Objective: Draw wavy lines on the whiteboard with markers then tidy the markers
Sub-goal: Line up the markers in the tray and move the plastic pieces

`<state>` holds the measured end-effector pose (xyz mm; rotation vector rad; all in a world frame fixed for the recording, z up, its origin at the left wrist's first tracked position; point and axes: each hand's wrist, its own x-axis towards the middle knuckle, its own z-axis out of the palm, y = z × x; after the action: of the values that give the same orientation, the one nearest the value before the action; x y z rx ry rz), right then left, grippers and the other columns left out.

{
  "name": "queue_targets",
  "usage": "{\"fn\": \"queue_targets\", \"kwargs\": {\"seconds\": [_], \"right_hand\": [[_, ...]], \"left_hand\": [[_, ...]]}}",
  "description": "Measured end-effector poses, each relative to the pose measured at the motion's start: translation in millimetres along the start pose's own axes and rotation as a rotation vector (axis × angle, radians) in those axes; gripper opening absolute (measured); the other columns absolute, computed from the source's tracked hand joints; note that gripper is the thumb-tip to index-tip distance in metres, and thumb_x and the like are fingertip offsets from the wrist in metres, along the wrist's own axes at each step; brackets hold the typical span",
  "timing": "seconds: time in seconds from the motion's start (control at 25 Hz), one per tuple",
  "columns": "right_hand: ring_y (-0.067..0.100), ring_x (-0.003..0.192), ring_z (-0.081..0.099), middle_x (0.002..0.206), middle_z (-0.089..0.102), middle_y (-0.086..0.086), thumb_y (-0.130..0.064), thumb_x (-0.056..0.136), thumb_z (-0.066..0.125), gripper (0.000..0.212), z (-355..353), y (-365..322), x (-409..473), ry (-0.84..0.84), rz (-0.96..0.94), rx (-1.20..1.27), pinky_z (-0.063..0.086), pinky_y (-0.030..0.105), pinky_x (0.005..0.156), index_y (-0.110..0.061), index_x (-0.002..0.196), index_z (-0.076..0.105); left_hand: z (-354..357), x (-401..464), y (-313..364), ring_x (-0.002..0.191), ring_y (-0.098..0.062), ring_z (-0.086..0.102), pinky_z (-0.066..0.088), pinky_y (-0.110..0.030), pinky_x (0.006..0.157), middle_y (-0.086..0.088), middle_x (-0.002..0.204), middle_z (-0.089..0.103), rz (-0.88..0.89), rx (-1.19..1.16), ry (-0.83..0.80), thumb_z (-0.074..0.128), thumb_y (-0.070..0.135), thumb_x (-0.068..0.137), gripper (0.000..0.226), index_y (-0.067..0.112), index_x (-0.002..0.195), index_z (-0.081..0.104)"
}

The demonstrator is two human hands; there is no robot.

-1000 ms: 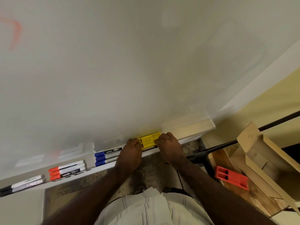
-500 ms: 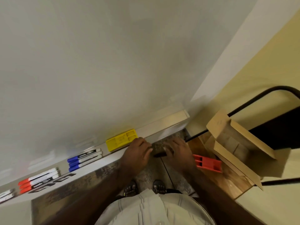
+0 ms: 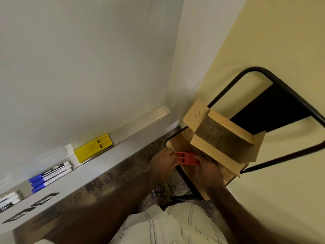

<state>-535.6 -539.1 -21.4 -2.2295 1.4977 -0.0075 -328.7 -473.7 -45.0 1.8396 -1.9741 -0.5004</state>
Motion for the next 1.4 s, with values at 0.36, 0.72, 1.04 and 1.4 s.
{"fn": "queue_targets", "kwargs": {"seconds": [0.36,0.72,1.04,1.4], "right_hand": [[0.016,0.109,0.065,0.117,0.067,-0.009,-0.038,0.102,0.058,0.019,2.9,21.9,8.6,-0.122,0.076,-0.008,0.053,0.039,0.101,-0.035,0.12,0.062],[0.009,0.092,0.065,0.108,0.064,-0.011,-0.038,0.106,0.044,0.02,12.6,11.4,7.3,-0.092,-0.076,-0.121,0.056,0.031,0.085,-0.035,0.109,0.064],[0.02,0.106,0.058,0.115,0.069,-0.003,-0.02,0.095,0.067,0.015,22.2,-93.9,53.6,0.055,-0.343,-0.091,0.052,0.033,0.088,-0.023,0.107,0.076],[0.023,0.098,0.06,0.105,0.071,0.0,-0.008,0.088,0.07,0.018,15.2,-167.3,122.4,0.03,-0.449,-0.19,0.055,0.036,0.081,-0.019,0.1,0.078]], "left_hand": [[19.2,13.1,11.6,0.095,-0.026,0.059,0.051,-0.04,0.08,-0.005,0.104,0.065,-0.011,0.121,-0.084,0.069,0.022,0.093,0.013,0.019,0.104,0.075],[8.9,-8.4,4.5,0.096,-0.02,0.061,0.045,-0.034,0.086,0.004,0.102,0.067,-0.016,0.246,0.001,0.081,0.02,0.078,0.022,0.025,0.098,0.074],[-55.1,-54.3,-62.5,0.095,-0.023,0.058,0.036,-0.035,0.083,0.0,0.109,0.069,-0.18,0.344,0.212,0.052,0.025,0.094,0.027,0.021,0.108,0.075],[-96.9,-38.1,-111.2,0.09,-0.031,0.058,0.04,-0.041,0.078,-0.005,0.097,0.067,-0.296,0.435,0.192,0.076,0.017,0.081,0.017,0.02,0.097,0.075]]}}
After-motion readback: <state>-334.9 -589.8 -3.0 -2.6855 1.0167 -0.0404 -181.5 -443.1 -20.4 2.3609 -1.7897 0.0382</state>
